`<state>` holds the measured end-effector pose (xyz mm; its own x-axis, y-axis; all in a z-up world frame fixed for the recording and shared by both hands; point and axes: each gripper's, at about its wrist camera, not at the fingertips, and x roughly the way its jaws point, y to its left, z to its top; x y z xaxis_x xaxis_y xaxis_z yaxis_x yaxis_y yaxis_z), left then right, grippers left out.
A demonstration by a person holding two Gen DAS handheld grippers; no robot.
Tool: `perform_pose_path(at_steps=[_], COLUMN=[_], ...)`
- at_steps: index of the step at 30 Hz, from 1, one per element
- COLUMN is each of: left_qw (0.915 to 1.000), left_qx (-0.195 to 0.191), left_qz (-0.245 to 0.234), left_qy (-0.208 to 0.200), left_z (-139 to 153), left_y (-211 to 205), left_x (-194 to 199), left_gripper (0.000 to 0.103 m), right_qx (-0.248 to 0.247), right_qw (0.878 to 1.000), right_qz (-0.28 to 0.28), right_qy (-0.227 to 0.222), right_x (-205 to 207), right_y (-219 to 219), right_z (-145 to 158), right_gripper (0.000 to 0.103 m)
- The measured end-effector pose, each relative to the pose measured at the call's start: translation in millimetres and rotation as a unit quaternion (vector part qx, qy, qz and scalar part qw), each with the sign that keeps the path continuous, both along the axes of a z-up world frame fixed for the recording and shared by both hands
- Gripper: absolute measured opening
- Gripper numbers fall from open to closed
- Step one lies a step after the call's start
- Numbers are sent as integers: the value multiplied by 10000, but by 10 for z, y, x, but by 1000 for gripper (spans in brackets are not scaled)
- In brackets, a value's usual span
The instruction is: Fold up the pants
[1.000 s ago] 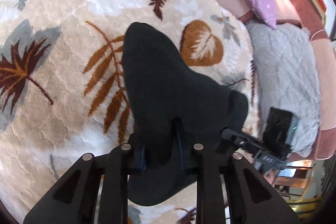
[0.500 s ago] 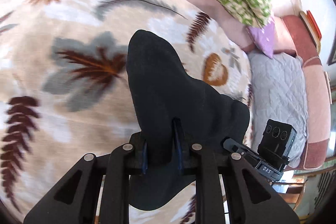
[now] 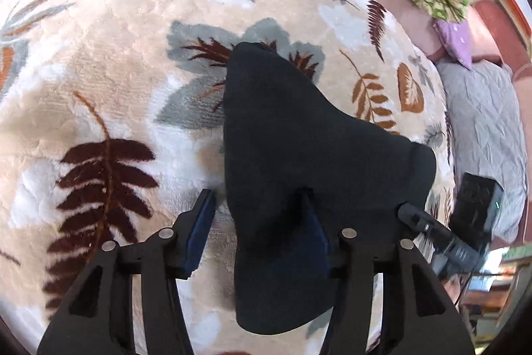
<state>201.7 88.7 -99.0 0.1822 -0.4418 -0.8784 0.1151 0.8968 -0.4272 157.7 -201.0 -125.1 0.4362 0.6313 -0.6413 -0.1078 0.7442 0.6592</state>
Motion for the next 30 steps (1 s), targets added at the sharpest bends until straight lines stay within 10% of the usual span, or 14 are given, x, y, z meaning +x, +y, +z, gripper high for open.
perform_pose_path(at_steps=[3, 11, 17, 23, 30], left_qw=[10000, 9924, 9665, 9614, 9321], left_qx=[22, 994, 1953, 1655, 2541], left_qz=[-4, 366, 797, 1548, 1716], left_qy=[-18, -634, -1464, -1563, -1930], left_z=[9, 412, 662, 542, 491], left_y=[-15, 222, 44, 65, -4], left_x=[8, -426, -1104, -1554, -1852], left_gripper=[54, 54, 57, 58, 58], right_qx=[596, -109, -1258, -2652, -2938], right_qw=[9978, 9978, 9857, 9500, 9416], right_qz=[-232, -619, -1059, -1464, -1295], right_qy=[167, 224, -375, -755, -1018], right_x=[36, -335, -949, -1437, -1744], right_y=[-148, -255, 70, 556, 843], right_z=[-134, 235, 930, 1069, 981], right_gripper=[46, 55, 103, 103, 103])
